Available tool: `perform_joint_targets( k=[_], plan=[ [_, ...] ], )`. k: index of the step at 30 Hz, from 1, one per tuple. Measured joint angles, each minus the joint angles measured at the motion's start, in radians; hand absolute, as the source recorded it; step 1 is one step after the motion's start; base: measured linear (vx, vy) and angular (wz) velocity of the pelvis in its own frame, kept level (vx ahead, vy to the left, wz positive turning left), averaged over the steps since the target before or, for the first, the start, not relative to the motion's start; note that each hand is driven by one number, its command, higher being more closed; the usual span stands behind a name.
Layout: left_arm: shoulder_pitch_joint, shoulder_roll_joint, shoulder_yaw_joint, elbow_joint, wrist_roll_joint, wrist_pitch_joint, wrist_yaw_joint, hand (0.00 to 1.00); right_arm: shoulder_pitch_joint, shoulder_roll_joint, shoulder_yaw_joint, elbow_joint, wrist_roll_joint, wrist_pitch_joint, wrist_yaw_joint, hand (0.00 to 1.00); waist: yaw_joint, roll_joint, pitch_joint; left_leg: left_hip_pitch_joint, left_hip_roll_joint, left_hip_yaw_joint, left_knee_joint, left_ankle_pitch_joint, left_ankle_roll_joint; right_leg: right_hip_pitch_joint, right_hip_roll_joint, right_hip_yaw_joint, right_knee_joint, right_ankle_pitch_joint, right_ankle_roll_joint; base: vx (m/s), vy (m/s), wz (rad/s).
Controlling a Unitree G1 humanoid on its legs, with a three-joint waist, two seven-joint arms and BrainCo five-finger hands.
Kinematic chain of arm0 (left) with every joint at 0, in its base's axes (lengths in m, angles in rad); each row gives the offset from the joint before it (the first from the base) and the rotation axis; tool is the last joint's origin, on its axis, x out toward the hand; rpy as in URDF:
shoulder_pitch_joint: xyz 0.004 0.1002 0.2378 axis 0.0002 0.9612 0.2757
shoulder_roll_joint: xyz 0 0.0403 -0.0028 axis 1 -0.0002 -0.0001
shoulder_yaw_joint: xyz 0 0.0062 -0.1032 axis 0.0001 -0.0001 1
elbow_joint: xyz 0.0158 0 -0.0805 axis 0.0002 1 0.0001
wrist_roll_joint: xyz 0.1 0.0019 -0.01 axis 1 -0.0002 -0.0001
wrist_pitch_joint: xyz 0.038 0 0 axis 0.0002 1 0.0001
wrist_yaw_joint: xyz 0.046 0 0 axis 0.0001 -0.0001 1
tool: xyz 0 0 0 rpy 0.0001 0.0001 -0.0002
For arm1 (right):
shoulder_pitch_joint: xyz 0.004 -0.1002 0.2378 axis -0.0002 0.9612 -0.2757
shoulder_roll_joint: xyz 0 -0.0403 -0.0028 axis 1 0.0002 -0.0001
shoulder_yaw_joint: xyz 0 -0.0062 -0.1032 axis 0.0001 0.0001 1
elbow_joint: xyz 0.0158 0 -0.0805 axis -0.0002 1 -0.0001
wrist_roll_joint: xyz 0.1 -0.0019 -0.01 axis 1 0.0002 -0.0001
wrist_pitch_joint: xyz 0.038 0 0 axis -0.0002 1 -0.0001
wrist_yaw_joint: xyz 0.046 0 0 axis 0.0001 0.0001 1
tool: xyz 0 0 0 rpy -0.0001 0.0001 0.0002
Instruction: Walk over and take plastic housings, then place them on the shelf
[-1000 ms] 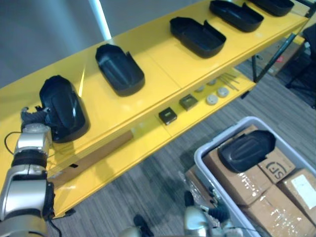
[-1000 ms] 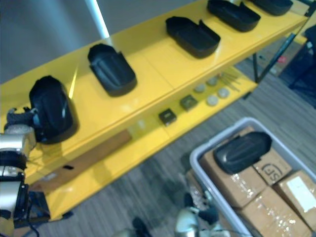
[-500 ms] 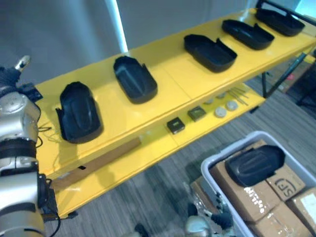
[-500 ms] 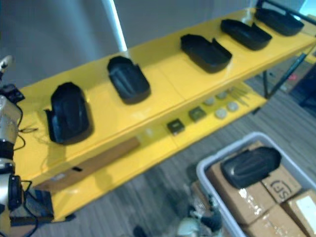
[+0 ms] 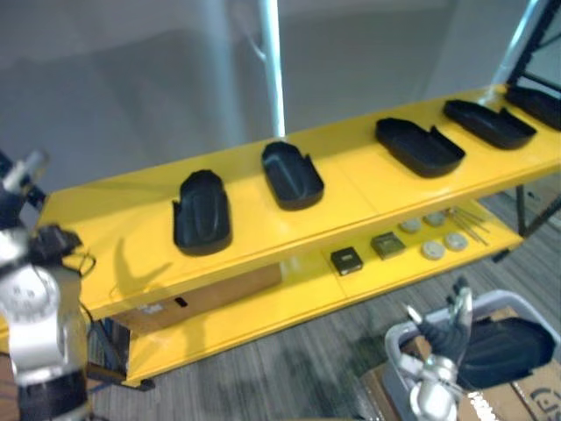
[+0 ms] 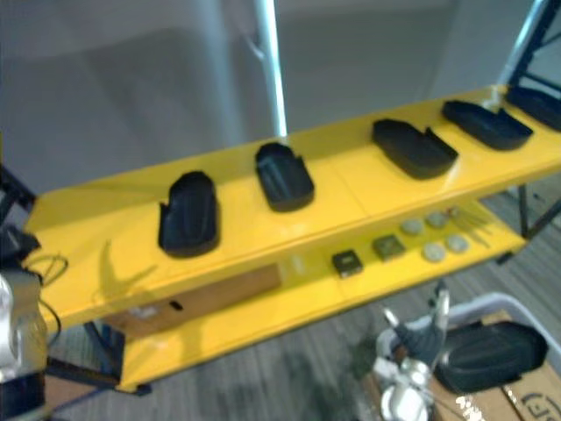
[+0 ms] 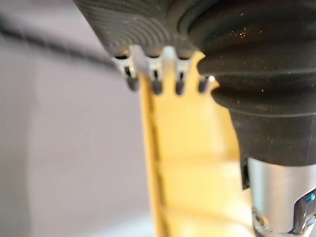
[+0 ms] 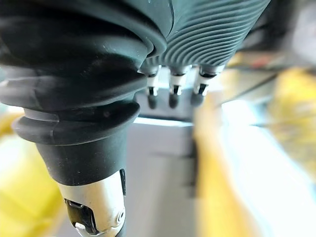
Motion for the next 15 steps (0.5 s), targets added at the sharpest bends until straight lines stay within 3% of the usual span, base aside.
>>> perform_joint_targets(
  k=[2,4,7,8,11,12,14,15],
  plan=[
    [0.106,-0.126,0.043,0.007,0.016,-0.006,0.146,0.0,-0.051,-0.006,-0.019,-0.088,-0.001,-0.016,-0.008,0.0,0.014,-0.018,-0.007,-0.001,-0.007,-0.023,-0.01,0.009,0.0,0.005,-0.003,-0.021,-0.002,0.0,0.0,-0.04,0.0,0.18],
    [0.147,-0.179,0.093,0.04,0.031,0.027,0.257,0.0,-0.092,-0.024,-0.022,-0.123,0.016,-0.022,0.025,0.0,0.023,-0.027,-0.01,0.006,-0.011,-0.034,-0.03,0.021,0.002,0.013,-0.003,-0.034,-0.005,-0.001,-0.001,-0.02,0.0,0.22],
    [0.182,-0.236,0.181,0.246,-0.035,0.062,0.328,0.0,-0.182,-0.108,-0.012,-0.174,0.171,-0.026,0.232,0.0,0.045,-0.039,-0.011,0.014,-0.017,-0.053,-0.065,0.035,-0.003,0.024,-0.004,-0.06,-0.007,-0.011,-0.01,-0.04,-0.003,0.2],
    [0.2,-0.248,0.192,0.352,-0.056,0.063,0.327,0.0,-0.237,-0.156,-0.015,-0.181,0.262,-0.013,0.344,0.0,0.047,-0.049,-0.016,0.013,-0.02,-0.063,-0.082,0.047,0.002,0.024,-0.005,-0.077,-0.008,-0.013,-0.009,-0.01,-0.004,0.3],
    [0.205,-0.25,0.2,0.616,-0.083,0.051,0.307,0.0,-0.375,-0.256,-0.014,-0.171,0.421,0.049,0.529,0.0,0.053,-0.06,-0.015,-0.001,-0.026,-0.101,-0.081,0.062,0.001,0.03,-0.005,-0.114,-0.008,-0.012,0.0,0.01,-0.007,0.39],
    [0.204,-0.251,0.21,0.73,-0.09,0.042,0.272,0.0,-0.448,-0.297,-0.014,-0.155,0.518,0.103,0.631,0.0,0.059,-0.068,-0.017,-0.006,-0.025,-0.108,-0.081,0.065,-0.001,0.032,-0.003,-0.128,-0.008,-0.012,0.001,0.02,-0.02,0.26],
    [0.202,-0.253,0.21,0.882,-0.124,0.032,0.203,0.0,-0.552,-0.348,-0.005,-0.113,0.657,0.186,0.766,0.0,0.08,-0.08,-0.016,-0.009,-0.022,-0.116,-0.081,0.067,-0.002,0.036,0.0,-0.143,-0.008,-0.012,0.001,0.03,-0.02,0.23],
    [0.208,-0.259,0.193,0.947,-0.13,0.032,0.137,0.0,-0.589,-0.355,0.009,-0.097,0.737,0.244,0.84,0.0,0.089,-0.088,-0.021,-0.018,-0.024,-0.132,-0.081,0.069,-0.002,0.036,0.0,-0.162,-0.008,-0.012,0.001,0.03,-0.014,0.25]
  ],
)
